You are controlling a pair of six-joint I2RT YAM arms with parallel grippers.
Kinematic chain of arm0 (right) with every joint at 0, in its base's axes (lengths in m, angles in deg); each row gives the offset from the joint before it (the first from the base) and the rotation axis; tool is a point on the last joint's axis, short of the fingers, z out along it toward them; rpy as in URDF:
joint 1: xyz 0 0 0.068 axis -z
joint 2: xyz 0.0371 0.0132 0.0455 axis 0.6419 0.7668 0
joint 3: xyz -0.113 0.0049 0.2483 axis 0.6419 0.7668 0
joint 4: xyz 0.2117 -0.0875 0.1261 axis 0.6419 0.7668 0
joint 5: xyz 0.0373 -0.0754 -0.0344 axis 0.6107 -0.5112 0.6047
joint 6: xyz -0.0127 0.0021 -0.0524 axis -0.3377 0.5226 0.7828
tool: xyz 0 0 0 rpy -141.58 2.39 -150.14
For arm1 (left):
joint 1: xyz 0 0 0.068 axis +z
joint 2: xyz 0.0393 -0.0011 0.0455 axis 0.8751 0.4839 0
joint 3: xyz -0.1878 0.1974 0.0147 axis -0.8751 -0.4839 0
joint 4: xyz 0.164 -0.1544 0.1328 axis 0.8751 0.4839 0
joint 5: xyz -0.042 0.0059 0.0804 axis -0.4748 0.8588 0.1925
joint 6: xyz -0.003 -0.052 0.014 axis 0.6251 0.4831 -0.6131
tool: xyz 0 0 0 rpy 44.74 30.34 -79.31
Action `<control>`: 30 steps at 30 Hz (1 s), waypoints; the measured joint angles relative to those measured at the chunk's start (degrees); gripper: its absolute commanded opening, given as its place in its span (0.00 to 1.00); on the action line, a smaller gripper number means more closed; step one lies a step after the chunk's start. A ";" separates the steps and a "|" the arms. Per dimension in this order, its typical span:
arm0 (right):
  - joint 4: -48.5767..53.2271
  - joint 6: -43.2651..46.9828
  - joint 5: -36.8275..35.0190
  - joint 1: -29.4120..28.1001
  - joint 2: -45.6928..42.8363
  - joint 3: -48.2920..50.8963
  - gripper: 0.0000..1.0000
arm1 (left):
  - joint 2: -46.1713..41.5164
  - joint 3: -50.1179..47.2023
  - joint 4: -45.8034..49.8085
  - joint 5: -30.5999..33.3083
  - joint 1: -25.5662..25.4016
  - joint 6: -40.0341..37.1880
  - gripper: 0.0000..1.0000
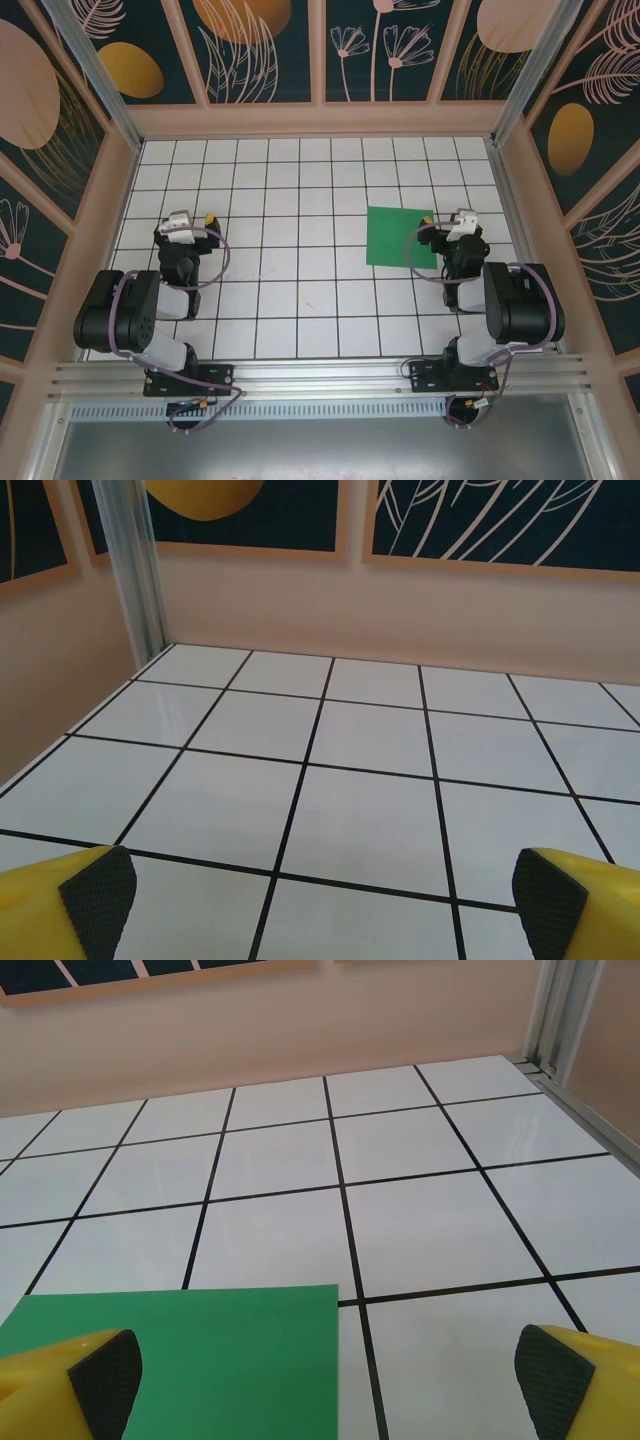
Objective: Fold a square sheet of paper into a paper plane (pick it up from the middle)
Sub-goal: Move the square sheet of paper to the center of the table.
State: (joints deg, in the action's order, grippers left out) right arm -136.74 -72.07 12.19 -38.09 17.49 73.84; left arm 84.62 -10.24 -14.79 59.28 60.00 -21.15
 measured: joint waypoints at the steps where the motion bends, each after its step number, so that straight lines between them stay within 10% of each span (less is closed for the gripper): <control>1: 0.00 0.00 0.00 0.00 0.00 0.00 0.99 | 0.00 0.00 -0.07 -0.02 0.00 0.00 0.99; 24: 0.11 0.00 -0.20 -0.02 -0.02 -0.09 0.99 | 0.00 -0.22 -1.79 1.55 0.00 0.07 0.99; 30: 19.93 -3.65 -6.10 -1.07 -7.13 -11.10 0.99 | -3.61 -5.81 -6.64 4.37 0.00 0.50 0.99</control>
State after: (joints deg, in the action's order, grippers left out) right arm -116.81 -75.72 6.09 -39.16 10.36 62.74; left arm 81.02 -16.06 -21.44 63.65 60.00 -20.65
